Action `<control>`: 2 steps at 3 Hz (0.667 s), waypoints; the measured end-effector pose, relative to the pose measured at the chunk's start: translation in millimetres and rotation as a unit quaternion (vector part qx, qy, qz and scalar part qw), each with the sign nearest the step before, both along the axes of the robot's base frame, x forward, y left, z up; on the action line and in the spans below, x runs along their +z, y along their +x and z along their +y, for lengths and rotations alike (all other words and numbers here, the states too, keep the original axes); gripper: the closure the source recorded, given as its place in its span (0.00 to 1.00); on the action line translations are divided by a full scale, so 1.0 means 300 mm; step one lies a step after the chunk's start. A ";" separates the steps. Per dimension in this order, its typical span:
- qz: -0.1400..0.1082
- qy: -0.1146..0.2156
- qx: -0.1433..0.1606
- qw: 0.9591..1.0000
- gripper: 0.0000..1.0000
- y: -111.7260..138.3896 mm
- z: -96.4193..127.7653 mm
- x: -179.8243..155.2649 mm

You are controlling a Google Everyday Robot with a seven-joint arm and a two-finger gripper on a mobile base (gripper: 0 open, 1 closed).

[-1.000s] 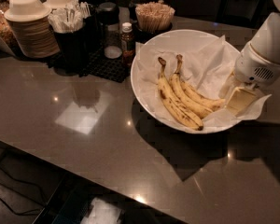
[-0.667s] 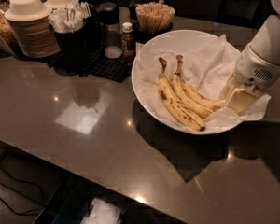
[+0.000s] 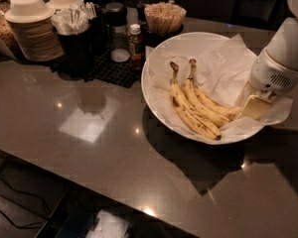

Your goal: Pick banana from white bowl

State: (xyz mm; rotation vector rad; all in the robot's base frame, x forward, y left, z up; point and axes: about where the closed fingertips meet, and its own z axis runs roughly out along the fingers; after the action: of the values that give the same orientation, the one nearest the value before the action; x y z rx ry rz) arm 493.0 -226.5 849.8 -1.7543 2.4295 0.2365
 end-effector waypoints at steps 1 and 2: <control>-0.013 0.004 0.008 1.000 1.00 -0.004 0.015 0.024; -0.030 0.002 0.039 0.999 1.00 -0.022 0.068 0.074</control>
Offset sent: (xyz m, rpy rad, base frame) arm -0.0171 0.0387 0.0416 -0.0044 -0.0883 0.1571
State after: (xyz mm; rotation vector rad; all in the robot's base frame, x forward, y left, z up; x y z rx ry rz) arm 486.4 -206.1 872.0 -1.8295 2.3211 0.1923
